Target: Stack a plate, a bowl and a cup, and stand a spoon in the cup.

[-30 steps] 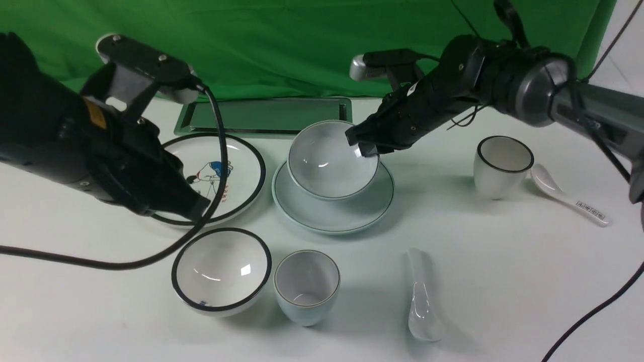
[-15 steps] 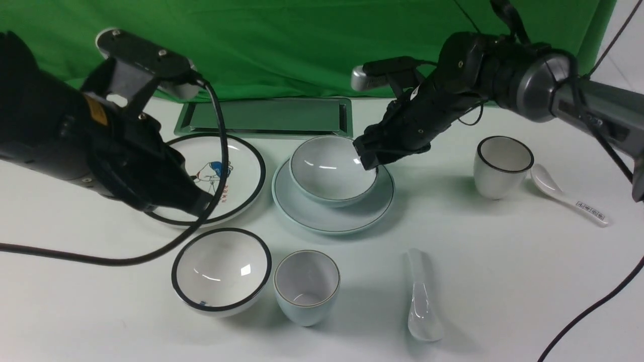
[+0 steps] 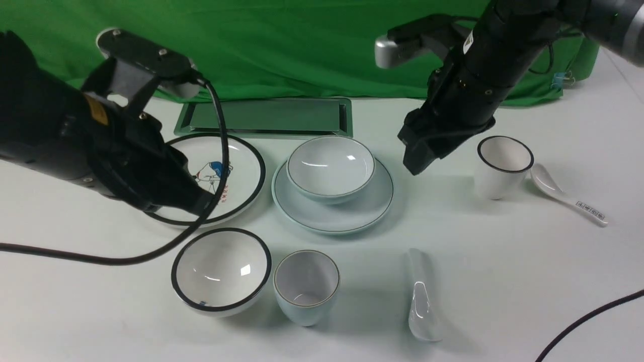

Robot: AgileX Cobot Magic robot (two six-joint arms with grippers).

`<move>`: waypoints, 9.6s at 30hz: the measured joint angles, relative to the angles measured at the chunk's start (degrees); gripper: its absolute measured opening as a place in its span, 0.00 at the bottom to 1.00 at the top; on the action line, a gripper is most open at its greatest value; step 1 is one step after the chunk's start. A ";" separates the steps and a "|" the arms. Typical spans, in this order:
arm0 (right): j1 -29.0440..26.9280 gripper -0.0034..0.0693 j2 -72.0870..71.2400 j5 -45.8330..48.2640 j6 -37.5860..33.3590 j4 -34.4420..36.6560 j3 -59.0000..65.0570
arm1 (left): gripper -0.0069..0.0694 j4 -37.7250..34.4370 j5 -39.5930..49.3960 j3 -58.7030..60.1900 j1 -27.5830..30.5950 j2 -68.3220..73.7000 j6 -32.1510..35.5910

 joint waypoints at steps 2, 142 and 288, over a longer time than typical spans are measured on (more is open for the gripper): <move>2.51 0.63 -0.75 -0.04 -0.33 0.00 1.99 | 0.13 0.00 -0.04 0.00 0.00 0.00 0.00; 2.21 0.27 -10.67 -55.24 17.25 -3.11 32.76 | 0.24 -4.09 3.05 2.30 0.00 -13.72 -1.92; -31.71 0.10 -108.55 -56.51 19.86 -13.38 104.02 | 0.34 -2.24 3.44 19.96 0.00 -40.47 -2.22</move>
